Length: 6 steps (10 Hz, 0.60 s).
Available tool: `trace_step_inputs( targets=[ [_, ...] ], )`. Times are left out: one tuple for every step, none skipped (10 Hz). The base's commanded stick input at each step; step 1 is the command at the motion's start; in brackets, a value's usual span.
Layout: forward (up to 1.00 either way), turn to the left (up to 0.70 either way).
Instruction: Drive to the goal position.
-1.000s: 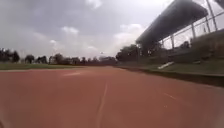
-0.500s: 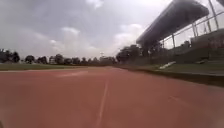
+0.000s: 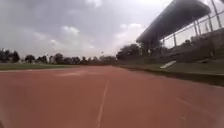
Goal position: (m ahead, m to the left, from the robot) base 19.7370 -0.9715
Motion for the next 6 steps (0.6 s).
trace_step_inputs(
  targets=[
    [0.45, 0.00],
    [0.45, 0.00],
    [0.45, 0.00],
    [0.45, 0.00],
    [0.45, 0.00],
    [0.45, 0.00]
  ],
)
